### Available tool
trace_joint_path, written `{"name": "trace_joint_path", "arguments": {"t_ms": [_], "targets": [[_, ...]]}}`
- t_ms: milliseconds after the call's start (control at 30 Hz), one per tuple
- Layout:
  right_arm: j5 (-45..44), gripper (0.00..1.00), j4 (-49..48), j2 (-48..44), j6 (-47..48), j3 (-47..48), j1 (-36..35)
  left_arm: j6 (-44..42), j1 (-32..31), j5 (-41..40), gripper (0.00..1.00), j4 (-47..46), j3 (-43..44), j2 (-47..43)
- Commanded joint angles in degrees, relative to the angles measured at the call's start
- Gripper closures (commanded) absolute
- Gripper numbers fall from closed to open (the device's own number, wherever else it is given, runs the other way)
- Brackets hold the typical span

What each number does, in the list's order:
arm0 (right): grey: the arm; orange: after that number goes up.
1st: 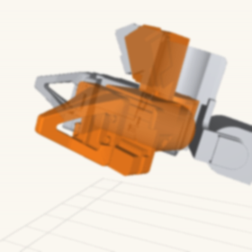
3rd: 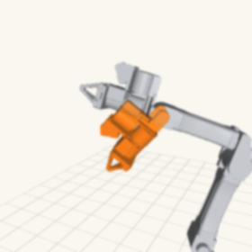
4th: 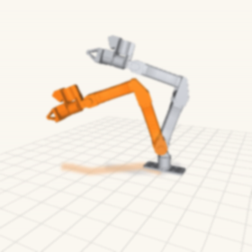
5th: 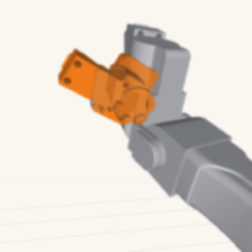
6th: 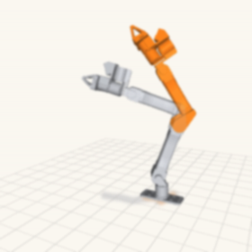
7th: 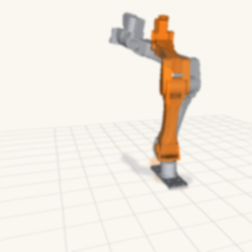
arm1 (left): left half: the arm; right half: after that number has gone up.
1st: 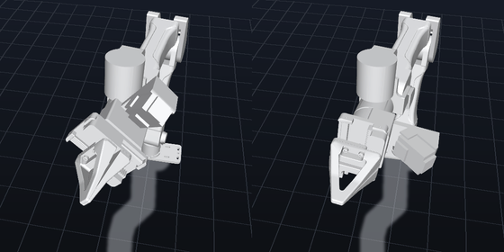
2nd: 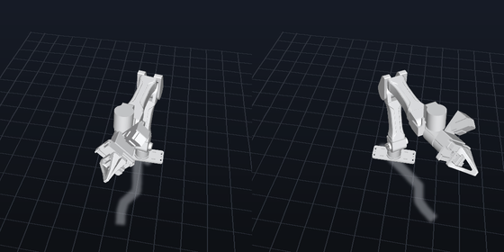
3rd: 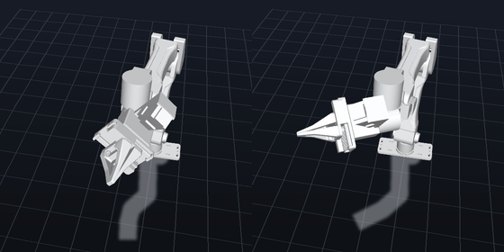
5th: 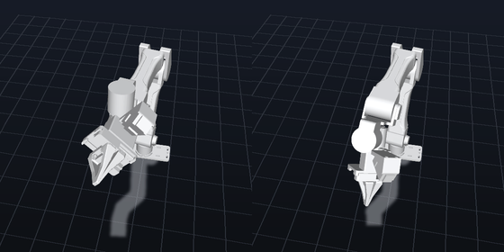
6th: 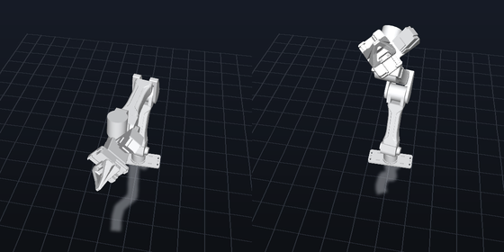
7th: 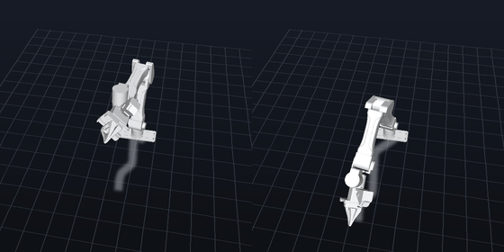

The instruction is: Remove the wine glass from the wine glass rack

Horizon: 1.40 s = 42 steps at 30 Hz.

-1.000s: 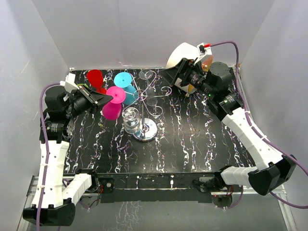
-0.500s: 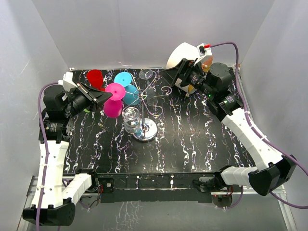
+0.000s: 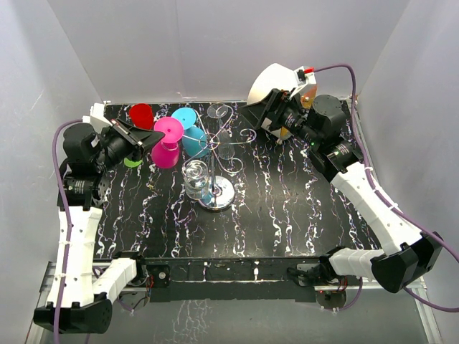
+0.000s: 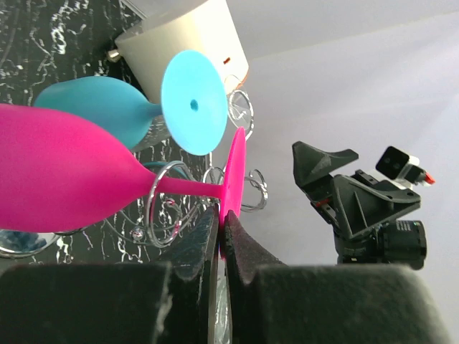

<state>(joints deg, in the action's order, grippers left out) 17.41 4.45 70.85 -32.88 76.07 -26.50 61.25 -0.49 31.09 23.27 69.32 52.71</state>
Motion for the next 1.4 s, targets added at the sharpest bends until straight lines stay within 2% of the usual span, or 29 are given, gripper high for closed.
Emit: {"name": "trace_joint_path", "arguments": {"t_ms": [0,467,767,1133,1367], "targets": [[-0.80,0.15,-3.66,-1.78,0.59,0.30,0.13,0.96,0.32,6.61,1.00,-6.34,-0.12,0.90],[0.00,0.15,-3.68,-1.59,0.11,0.64,0.13,-6.66,0.30,15.41,1.00,-0.27,1.06,0.08],[-0.33,0.15,-3.04,-1.94,0.61,1.24,0.13,-7.74,-0.32,17.71,1.00,-0.73,-2.25,-1.11],[-0.03,0.15,-2.84,-1.60,0.63,1.14,0.13,-10.58,-0.35,16.13,1.00,3.36,0.00,-0.70],[0.49,0.15,-2.82,-1.67,0.63,1.32,0.14,-14.19,-0.38,13.42,1.00,10.06,0.37,-2.55]]}}
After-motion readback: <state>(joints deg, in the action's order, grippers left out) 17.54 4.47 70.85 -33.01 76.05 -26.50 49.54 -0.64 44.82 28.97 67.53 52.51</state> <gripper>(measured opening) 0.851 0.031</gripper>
